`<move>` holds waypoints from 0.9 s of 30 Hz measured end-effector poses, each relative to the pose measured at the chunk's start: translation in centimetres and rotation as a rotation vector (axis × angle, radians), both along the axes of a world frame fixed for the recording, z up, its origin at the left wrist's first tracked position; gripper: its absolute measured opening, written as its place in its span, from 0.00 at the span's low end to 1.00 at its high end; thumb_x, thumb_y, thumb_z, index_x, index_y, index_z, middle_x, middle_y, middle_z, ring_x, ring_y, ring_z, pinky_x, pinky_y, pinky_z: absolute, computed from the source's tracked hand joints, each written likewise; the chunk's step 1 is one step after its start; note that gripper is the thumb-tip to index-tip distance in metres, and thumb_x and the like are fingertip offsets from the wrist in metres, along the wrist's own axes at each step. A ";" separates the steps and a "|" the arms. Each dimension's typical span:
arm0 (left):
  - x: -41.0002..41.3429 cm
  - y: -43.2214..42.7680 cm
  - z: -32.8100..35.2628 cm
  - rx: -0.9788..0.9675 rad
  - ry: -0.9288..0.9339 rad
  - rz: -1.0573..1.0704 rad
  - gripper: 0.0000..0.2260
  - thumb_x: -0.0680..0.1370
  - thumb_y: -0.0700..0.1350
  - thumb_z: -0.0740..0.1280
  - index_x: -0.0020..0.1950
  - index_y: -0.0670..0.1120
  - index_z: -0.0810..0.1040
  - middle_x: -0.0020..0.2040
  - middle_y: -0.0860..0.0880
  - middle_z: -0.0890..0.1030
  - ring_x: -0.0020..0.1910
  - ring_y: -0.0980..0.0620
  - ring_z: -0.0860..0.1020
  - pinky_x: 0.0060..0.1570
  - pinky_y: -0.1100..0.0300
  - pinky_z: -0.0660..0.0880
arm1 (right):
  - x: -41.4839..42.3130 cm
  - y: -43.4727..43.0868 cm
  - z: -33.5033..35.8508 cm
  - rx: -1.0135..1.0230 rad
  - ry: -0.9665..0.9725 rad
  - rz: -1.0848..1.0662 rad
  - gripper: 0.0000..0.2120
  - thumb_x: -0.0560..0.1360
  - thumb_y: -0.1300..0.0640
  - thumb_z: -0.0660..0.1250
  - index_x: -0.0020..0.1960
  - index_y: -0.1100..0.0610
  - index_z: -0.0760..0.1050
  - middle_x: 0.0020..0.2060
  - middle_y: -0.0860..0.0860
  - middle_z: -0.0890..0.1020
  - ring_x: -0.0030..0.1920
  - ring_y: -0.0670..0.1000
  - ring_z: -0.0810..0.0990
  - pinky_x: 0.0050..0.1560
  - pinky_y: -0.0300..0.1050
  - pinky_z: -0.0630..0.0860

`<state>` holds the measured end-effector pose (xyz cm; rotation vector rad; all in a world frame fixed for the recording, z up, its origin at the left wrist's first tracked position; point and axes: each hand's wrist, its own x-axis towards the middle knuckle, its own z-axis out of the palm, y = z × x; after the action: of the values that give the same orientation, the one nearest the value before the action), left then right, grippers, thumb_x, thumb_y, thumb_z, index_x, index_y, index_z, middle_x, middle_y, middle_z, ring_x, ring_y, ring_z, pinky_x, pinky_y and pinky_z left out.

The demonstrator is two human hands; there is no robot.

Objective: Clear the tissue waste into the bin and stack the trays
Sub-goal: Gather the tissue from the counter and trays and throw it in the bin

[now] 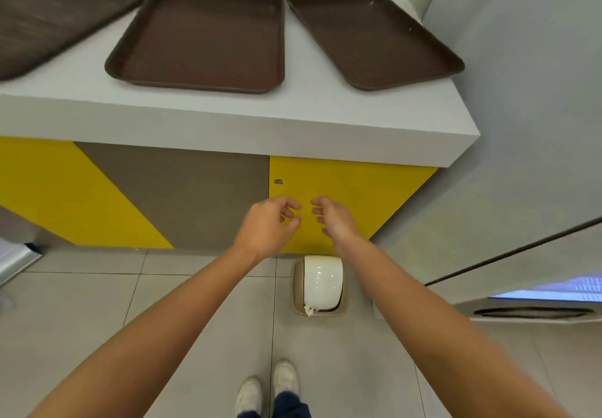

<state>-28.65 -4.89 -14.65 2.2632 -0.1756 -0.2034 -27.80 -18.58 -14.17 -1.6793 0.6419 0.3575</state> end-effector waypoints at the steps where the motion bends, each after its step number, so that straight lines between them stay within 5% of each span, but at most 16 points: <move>1: 0.3 0.4 0.9 -0.007 -0.018 0.017 0.08 0.75 0.44 0.67 0.53 0.49 0.79 0.44 0.52 0.81 0.43 0.53 0.79 0.49 0.58 0.76 | 0.4 0.3 0.9 -0.017 -0.041 0.018 0.16 0.79 0.56 0.56 0.63 0.58 0.74 0.61 0.56 0.77 0.55 0.51 0.73 0.57 0.46 0.67; 9: 1.7 3.5 7.3 0.013 -0.189 0.123 0.08 0.75 0.45 0.67 0.54 0.49 0.79 0.44 0.54 0.81 0.38 0.62 0.76 0.47 0.63 0.74 | 2.6 2.5 6.8 -0.124 -0.340 0.075 0.11 0.78 0.58 0.57 0.52 0.58 0.78 0.46 0.51 0.77 0.48 0.50 0.74 0.46 0.43 0.68; 17: 4.4 7.3 11.8 -0.029 -0.270 0.257 0.10 0.76 0.49 0.66 0.56 0.52 0.77 0.48 0.53 0.79 0.46 0.54 0.78 0.48 0.58 0.76 | 6.1 5.5 11.6 -0.162 -0.536 0.152 0.10 0.78 0.55 0.56 0.51 0.54 0.76 0.45 0.45 0.76 0.51 0.46 0.73 0.52 0.41 0.68; 27: 13.6 14.8 14.9 0.020 -0.354 0.309 0.09 0.75 0.49 0.67 0.55 0.53 0.77 0.47 0.54 0.79 0.44 0.56 0.77 0.50 0.59 0.76 | 16.2 12.6 13.8 -0.133 -0.602 0.200 0.07 0.77 0.53 0.60 0.48 0.52 0.76 0.43 0.43 0.77 0.48 0.43 0.75 0.54 0.41 0.72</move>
<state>-15.05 9.88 0.21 2.2953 -0.0061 0.3612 -11.55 -6.00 -0.34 -1.8618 0.0517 -0.0615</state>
